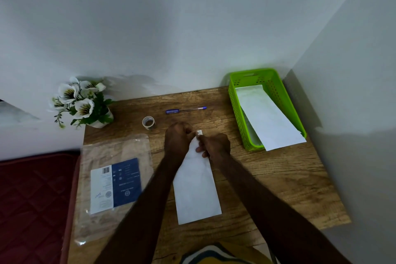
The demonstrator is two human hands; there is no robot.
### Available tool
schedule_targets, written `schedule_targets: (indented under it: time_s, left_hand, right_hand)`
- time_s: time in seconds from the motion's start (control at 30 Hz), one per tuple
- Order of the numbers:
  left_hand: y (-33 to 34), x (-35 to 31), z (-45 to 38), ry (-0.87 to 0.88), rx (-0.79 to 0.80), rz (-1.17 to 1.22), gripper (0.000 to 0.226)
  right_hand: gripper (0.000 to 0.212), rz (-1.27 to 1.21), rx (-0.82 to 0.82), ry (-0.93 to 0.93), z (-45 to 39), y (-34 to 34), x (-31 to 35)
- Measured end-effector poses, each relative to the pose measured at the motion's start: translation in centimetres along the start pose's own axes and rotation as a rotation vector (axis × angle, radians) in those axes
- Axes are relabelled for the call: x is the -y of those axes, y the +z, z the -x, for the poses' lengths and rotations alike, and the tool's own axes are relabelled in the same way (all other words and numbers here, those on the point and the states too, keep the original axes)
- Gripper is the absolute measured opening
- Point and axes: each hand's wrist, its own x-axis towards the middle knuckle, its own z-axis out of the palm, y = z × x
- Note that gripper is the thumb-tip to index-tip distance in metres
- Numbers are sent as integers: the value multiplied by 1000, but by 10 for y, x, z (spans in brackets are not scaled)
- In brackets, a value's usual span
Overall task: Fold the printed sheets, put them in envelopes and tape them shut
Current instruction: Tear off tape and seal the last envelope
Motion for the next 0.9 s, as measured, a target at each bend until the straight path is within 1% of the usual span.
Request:
schedule_targets:
  time_s: [0.13,0.23,0.33,0.4,0.47,0.5,0.6,0.67,0.77,0.9]
  left_hand:
    - [0,1,-5,-87,-13,24,12]
    - [-1,-1,-6,-108,-17,37,15]
    - [-4,-2,-5,-104,-8,67,13]
    - [-6,-2,-3,-83,-9,97,11]
    - [-7,-1,-2,-65,-7,113,10]
    - [-8,-1,-2,-65,1,113,10]
    - [-8,2,-1,-31,10,124,9]
    - [-9,1,0,-8,10,124,9]
    - [-8,2,-1,-1,12,123,7]
    - [-6,2,-1,-21,0,121,7]
  right_hand:
    - [34,35,37,4,-3,-3,-4]
    - [30,66,100,21,-4,-6,-4]
    - [23,58,174,65,-5,-12,1]
    - [33,22,190,80,-4,-14,2]
    - [48,-8,155,64,-5,-12,5]
    - [53,4,122,43,-5,-10,5]
    - [59,198,-39,-21,-7,-2,7]
    - [62,264,-101,-58,-9,2,7]
    - [64,289,-89,-86,-11,2,3]
    - [65,225,16,-98,-8,-4,-2]
